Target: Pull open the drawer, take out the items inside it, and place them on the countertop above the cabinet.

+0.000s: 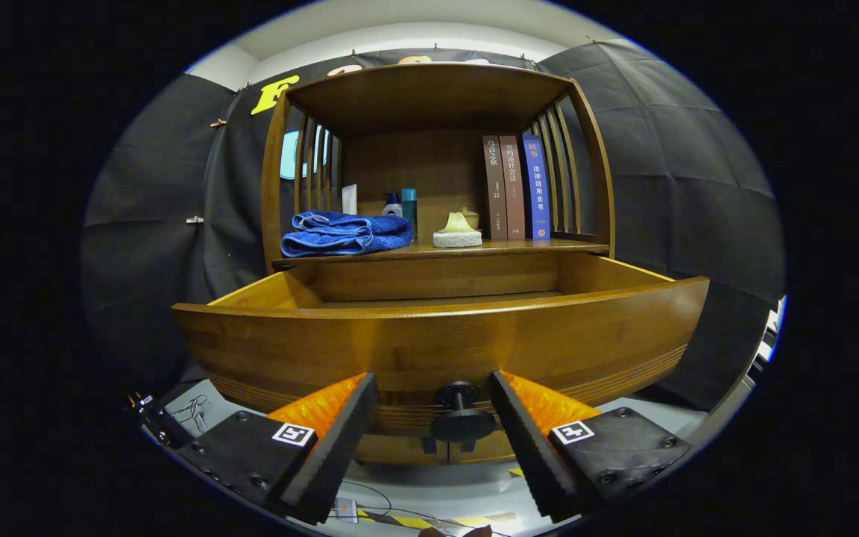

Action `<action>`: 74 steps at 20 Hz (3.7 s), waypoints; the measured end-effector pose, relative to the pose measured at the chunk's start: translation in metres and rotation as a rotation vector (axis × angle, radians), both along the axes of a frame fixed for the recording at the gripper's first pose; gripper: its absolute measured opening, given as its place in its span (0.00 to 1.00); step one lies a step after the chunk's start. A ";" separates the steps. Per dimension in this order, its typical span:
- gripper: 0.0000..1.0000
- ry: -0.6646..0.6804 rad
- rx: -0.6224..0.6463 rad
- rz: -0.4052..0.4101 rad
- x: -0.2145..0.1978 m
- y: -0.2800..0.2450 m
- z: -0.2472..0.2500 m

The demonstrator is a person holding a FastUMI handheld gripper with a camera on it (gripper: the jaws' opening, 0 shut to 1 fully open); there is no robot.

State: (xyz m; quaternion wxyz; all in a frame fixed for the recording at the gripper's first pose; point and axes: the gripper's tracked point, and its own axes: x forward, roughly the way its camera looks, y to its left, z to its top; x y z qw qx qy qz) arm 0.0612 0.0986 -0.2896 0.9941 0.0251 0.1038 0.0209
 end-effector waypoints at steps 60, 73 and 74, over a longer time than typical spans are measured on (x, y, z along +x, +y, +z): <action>0.99 -0.183 0.027 0.023 -0.039 -0.068 0.267; 0.99 -0.188 0.053 0.047 -0.096 -0.092 0.275; 0.99 -0.184 0.052 0.050 -0.098 -0.093 0.275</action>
